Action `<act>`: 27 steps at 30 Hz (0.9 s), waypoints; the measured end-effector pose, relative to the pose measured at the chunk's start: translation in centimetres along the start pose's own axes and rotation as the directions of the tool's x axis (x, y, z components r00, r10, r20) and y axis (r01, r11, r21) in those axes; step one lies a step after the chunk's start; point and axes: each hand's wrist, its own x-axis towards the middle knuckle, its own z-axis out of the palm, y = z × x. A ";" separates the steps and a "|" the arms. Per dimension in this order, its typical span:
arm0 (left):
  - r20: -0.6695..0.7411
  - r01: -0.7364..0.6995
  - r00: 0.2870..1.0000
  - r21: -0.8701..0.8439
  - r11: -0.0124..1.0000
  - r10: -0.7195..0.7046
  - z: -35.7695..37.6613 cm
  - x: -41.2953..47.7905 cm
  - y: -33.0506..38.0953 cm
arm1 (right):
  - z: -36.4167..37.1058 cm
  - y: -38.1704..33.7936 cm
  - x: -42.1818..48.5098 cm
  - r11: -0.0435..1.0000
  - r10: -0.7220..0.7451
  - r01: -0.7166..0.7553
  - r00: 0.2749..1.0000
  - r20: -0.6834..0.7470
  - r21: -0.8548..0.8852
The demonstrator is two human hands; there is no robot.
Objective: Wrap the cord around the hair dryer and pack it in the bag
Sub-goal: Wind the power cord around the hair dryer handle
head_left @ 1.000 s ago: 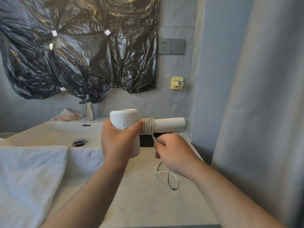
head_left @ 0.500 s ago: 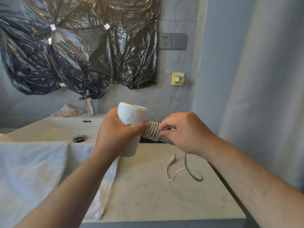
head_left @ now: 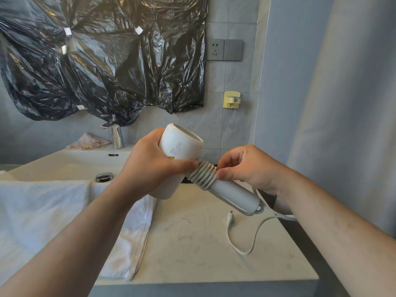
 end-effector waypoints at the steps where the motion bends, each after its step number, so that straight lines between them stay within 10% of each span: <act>1: 0.014 0.008 1.000 -0.019 1.000 -0.007 0.1 0.0 0.0 | -0.1 0.3 0.0 0.998 0.028 -0.030 0.999 0.034 0.056; 13: 0.149 0.196 0.977 -0.348 0.917 -0.152 0.9 -0.6 -0.1 | 0.0 2.4 0.9 0.796 -0.062 -0.053 0.984 0.168 0.603; 18: 0.175 0.245 0.967 -0.419 0.874 -0.188 1.3 -0.6 -0.1 | 2.0 2.5 0.1 0.503 -0.058 -0.048 0.994 0.090 0.863; 27: 0.035 0.305 0.943 -0.489 0.817 -0.331 2.3 -0.8 -0.3 | 4.9 2.6 0.1 0.306 0.085 -0.080 0.995 0.056 0.949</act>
